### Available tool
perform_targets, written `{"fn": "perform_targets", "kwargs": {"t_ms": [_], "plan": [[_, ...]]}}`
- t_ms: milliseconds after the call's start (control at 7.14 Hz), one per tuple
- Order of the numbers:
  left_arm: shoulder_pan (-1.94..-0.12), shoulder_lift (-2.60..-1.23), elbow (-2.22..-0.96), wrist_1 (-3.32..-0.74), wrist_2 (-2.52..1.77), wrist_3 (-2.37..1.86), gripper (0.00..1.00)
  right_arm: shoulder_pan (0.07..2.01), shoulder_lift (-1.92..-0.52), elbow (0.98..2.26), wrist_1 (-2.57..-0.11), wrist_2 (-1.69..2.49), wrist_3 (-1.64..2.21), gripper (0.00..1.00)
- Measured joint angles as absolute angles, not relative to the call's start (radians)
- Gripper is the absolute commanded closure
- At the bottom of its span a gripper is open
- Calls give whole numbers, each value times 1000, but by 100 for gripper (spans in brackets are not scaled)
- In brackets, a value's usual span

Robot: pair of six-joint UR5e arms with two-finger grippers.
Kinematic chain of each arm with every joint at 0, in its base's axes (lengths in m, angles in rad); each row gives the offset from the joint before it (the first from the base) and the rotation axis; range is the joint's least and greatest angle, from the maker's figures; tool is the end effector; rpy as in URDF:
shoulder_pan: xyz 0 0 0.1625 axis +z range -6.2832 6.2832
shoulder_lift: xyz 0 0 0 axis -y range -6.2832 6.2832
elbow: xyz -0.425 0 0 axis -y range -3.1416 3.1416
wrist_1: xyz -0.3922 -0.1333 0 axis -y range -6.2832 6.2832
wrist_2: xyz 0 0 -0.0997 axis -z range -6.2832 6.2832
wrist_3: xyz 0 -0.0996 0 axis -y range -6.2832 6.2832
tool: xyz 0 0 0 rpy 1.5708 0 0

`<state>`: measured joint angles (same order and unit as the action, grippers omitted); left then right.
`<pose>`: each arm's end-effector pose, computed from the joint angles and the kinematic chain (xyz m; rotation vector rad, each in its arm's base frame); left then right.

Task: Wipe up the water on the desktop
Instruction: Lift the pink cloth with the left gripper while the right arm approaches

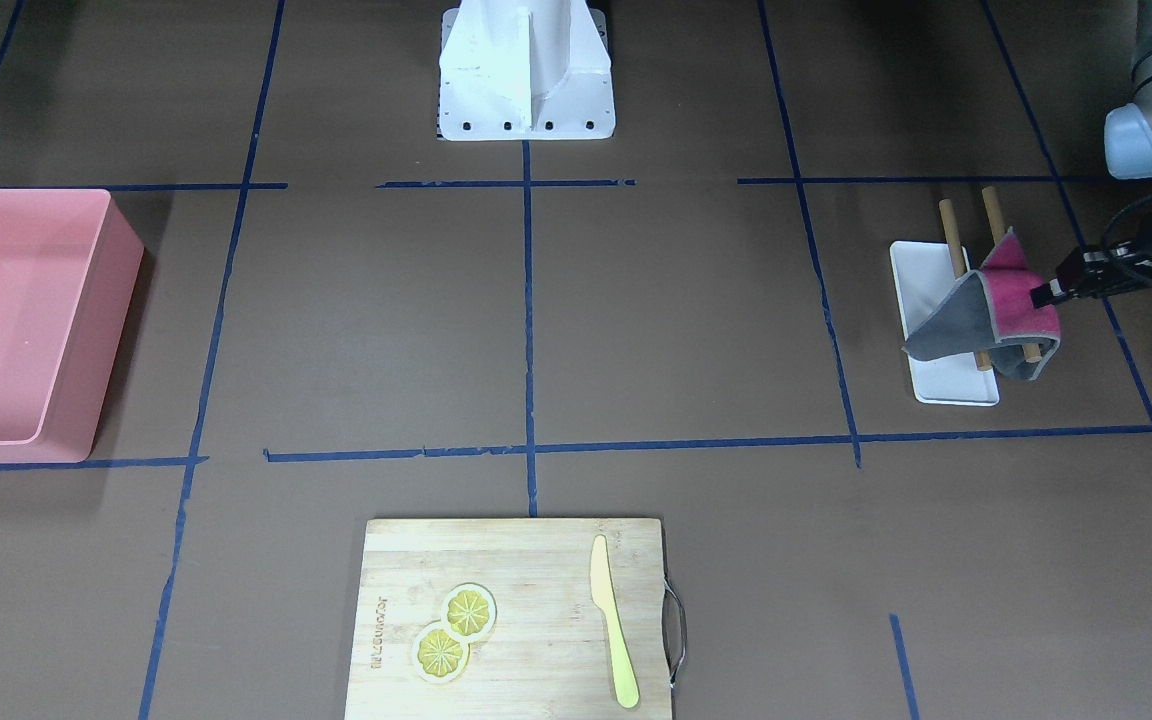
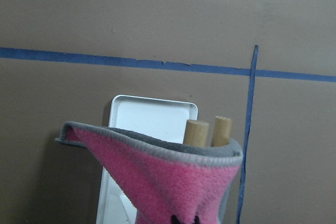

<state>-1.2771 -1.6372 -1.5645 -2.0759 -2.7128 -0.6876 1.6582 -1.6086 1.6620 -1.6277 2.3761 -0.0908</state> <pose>0.1114 -0.5159 0.5446 -0.0801 1.2094 -0.0219 0.1027 -0.4679 0.6356 0.0684 -0.8024 -0.0018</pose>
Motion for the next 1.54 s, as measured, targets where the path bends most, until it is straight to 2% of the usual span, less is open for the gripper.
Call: {"fn": "perform_targets", "kwargs": {"t_ms": [700, 980, 1540], "plan": [[-1413, -1650, -1632, -2052, -2844, -784, 99, 1636, -1604, 1703, -1627, 2381, -89, 0], [-1413, -1724, -1697, -2046, -2858, -1019, 99, 1582, -1596, 1745, -1616, 2391, -72, 0], [-1295, -1923, -1700, -2041, -2793, -1326, 99, 1408, -1493, 1873, -1526, 2362, 18, 0]]}}
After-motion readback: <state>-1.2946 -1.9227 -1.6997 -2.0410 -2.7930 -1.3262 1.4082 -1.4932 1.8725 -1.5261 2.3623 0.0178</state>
